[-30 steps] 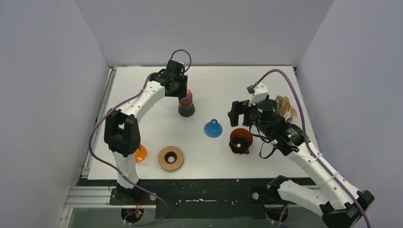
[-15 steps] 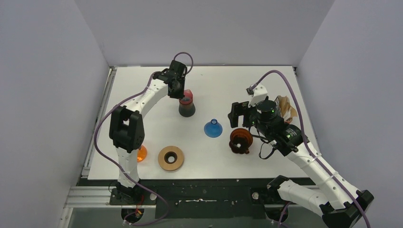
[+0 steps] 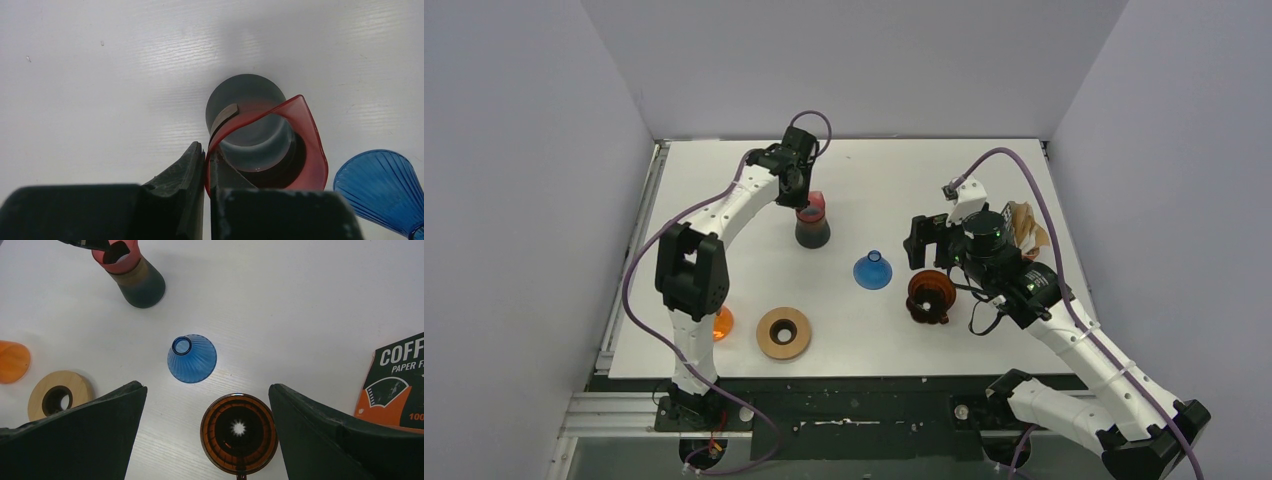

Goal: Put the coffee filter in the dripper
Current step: Pick up the coffee server from the center of the board.

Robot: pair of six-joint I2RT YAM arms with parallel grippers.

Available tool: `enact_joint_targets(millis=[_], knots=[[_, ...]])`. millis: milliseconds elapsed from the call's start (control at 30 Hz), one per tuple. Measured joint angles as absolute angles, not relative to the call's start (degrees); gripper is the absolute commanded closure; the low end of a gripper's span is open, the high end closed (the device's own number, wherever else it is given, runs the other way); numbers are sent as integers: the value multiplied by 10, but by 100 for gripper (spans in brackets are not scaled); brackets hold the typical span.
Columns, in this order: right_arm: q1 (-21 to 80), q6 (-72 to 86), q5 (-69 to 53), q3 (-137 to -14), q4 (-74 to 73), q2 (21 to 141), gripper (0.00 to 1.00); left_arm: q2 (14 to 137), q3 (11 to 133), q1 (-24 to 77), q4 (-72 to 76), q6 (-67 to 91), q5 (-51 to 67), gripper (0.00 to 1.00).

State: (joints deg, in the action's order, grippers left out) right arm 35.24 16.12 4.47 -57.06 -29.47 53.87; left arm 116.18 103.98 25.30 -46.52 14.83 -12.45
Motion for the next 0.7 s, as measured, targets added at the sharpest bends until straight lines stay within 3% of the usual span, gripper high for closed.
enact_joint_targets(millis=[267,700], knots=[[352,163,47,-571,-307,539,0,1136,1028,283,-485,141,-144,100],[352,180,72,-568,-344,537,0,958,912,376,-510,151,-147,100]])
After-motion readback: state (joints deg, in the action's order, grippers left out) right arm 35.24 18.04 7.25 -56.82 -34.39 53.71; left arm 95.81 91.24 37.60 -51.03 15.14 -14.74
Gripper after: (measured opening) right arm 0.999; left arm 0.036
